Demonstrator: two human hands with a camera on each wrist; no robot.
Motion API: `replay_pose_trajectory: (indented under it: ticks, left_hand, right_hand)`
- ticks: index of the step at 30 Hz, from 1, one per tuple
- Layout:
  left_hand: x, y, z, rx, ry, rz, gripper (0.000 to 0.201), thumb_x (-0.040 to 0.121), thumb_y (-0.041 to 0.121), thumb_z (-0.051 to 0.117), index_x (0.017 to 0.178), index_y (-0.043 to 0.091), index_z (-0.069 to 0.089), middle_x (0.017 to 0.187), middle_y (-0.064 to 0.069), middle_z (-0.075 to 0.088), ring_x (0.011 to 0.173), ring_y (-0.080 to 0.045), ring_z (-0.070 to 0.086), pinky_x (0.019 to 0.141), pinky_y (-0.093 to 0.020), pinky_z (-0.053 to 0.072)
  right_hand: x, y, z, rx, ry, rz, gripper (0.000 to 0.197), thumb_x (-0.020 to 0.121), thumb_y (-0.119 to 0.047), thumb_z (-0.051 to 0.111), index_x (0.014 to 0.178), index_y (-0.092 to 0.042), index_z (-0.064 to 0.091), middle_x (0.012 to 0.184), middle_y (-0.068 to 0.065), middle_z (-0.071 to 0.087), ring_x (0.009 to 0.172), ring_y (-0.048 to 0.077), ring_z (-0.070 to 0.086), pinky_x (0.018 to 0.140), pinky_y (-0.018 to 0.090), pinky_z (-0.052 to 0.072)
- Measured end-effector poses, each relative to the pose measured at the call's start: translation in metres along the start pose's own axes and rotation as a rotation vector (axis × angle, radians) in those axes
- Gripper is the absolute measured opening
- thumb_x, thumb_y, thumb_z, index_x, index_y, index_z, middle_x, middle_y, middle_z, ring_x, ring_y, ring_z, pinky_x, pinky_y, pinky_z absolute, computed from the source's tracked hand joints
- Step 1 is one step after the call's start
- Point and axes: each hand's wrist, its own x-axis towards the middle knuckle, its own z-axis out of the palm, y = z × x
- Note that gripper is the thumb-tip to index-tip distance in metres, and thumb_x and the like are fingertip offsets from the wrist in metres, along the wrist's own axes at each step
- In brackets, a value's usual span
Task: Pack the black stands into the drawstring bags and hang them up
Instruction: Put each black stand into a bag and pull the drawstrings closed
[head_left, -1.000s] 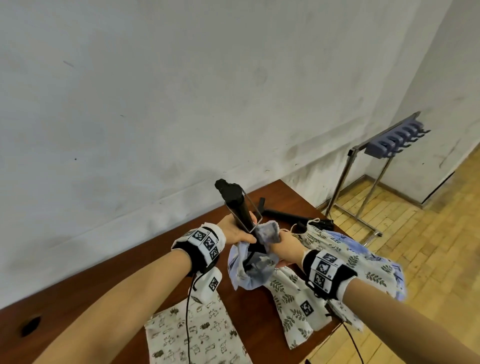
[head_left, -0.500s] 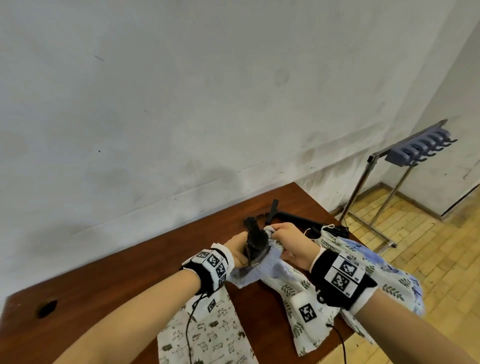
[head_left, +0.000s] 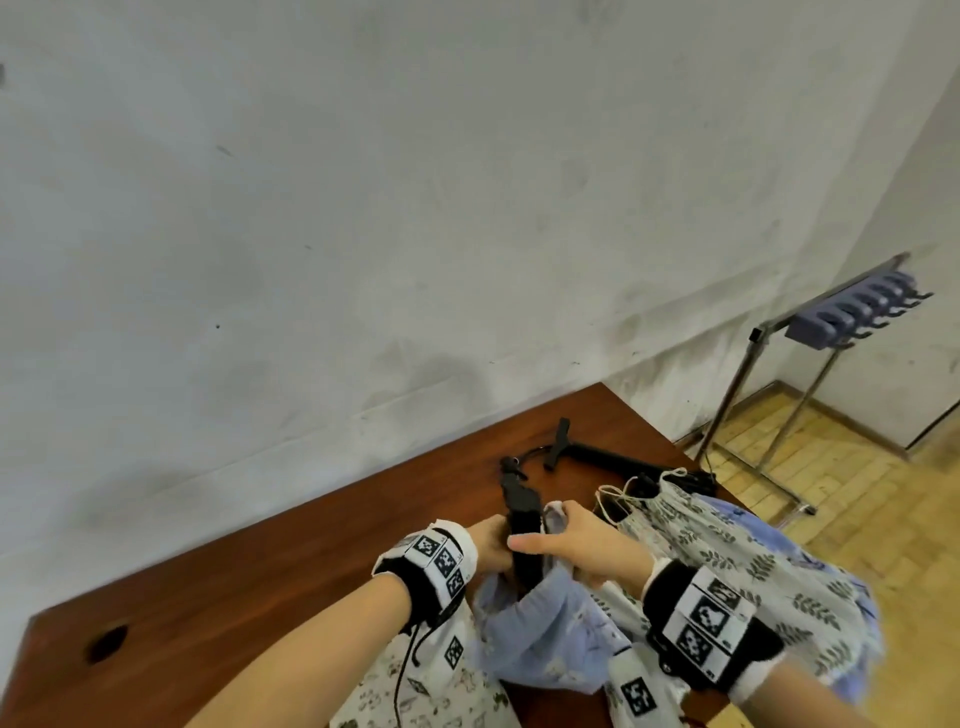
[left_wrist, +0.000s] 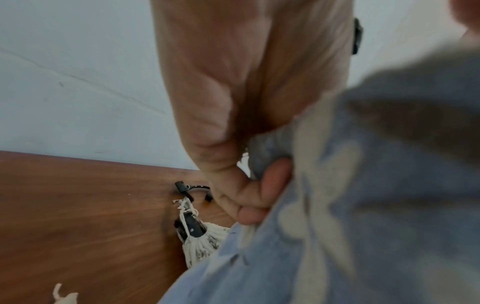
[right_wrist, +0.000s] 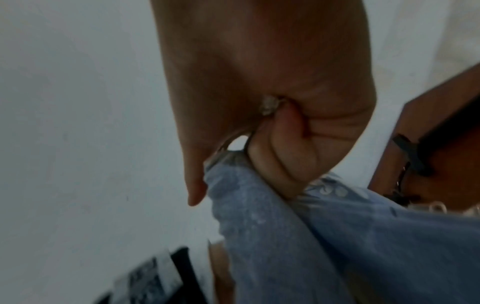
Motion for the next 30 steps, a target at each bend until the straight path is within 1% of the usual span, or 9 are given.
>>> replay_pose_trajectory:
  ticks: [2,4,7,11,15,20,25,28,30]
  left_hand:
    - [-0.001,0.008,-0.003,0.038,-0.015,-0.004,0.034,0.082,-0.006,0.055,0.117,-0.003,0.057,0.1,-0.013,0.059,0.097,-0.026,0.058,0.07,-0.027,0.047]
    - [0.0,0.016,-0.007,0.1,0.016,-0.015,0.038,0.08,-0.002,0.059,0.118,0.002,0.056,0.106,-0.016,0.062,0.101,-0.033,0.06,0.072,-0.03,0.047]
    - [0.001,0.019,-0.013,0.229,0.052,-0.025,0.042,0.081,0.003,0.06,0.123,0.003,0.054,0.118,-0.017,0.061,0.109,-0.034,0.059,0.082,-0.035,0.047]
    - [-0.003,0.021,-0.014,0.346,0.072,-0.011,0.049,0.083,0.002,0.06,0.131,0.006,0.052,0.123,-0.018,0.06,0.11,-0.033,0.059,0.082,-0.035,0.049]
    - [-0.011,0.017,-0.017,0.296,0.26,-0.011,0.038,0.085,0.002,0.053,0.121,0.008,0.064,0.121,-0.013,0.064,0.107,-0.029,0.062,0.084,-0.029,0.05]
    - [-0.021,0.004,-0.032,0.226,0.421,-0.081,0.004,0.077,0.009,0.07,0.076,0.007,0.074,0.086,-0.01,0.073,0.082,-0.024,0.068,0.074,-0.03,0.055]
    - [-0.036,-0.006,-0.04,0.047,0.46,-0.046,0.011,0.081,0.02,0.073,0.077,0.01,0.073,0.071,0.005,0.063,0.07,-0.01,0.058,0.071,-0.027,0.046]
    - [-0.039,-0.012,-0.04,-0.107,0.377,-0.086,0.022,0.089,0.024,0.065,0.077,0.006,0.071,0.077,-0.003,0.063,0.076,-0.015,0.057,0.081,-0.033,0.05]
    - [-0.044,-0.008,-0.038,-0.275,0.301,-0.077,0.03,0.095,0.022,0.057,0.074,0.003,0.068,0.071,-0.005,0.061,0.073,-0.015,0.057,0.078,-0.031,0.053]
  right_hand:
    - [0.005,0.005,0.004,-0.122,0.201,0.005,0.086,0.06,-0.066,0.077,0.118,-0.015,0.038,0.107,-0.005,0.059,0.09,0.008,0.06,0.067,0.019,0.047]
    - [0.009,0.011,0.007,-0.185,0.284,-0.066,0.093,0.062,-0.067,0.075,0.129,-0.016,0.035,0.118,-0.003,0.059,0.105,0.015,0.061,0.083,0.024,0.049]
    - [0.012,0.015,0.006,-0.274,0.25,-0.181,0.068,0.066,-0.063,0.073,0.123,-0.034,0.052,0.112,-0.009,0.067,0.104,0.013,0.063,0.093,0.031,0.051]
    - [0.006,0.016,-0.001,-0.213,0.234,-0.246,0.027,0.071,-0.042,0.08,0.09,-0.03,0.066,0.086,-0.009,0.07,0.082,0.008,0.064,0.075,0.027,0.051]
    - [-0.001,0.025,-0.012,-0.173,0.234,-0.254,0.027,0.076,-0.024,0.079,0.063,-0.023,0.055,0.061,-0.007,0.057,0.059,0.008,0.054,0.058,0.022,0.038]
    - [-0.005,0.035,-0.019,-0.18,0.242,-0.231,0.032,0.08,-0.02,0.076,0.061,-0.02,0.049,0.057,-0.005,0.054,0.056,0.013,0.053,0.06,0.03,0.04]
    - [-0.011,0.033,-0.007,-0.196,0.29,-0.256,0.039,0.079,-0.012,0.073,0.057,-0.021,0.043,0.04,-0.017,0.048,0.04,-0.002,0.044,0.049,0.016,0.032]
    - [-0.022,0.032,0.001,-0.221,0.315,-0.28,0.039,0.079,-0.01,0.072,0.058,-0.022,0.042,0.038,-0.02,0.047,0.039,-0.003,0.044,0.043,0.011,0.032]
    - [-0.026,0.032,0.005,-0.221,0.309,-0.283,0.039,0.08,-0.008,0.071,0.057,-0.022,0.041,0.036,-0.02,0.045,0.038,-0.003,0.043,0.042,0.01,0.032]
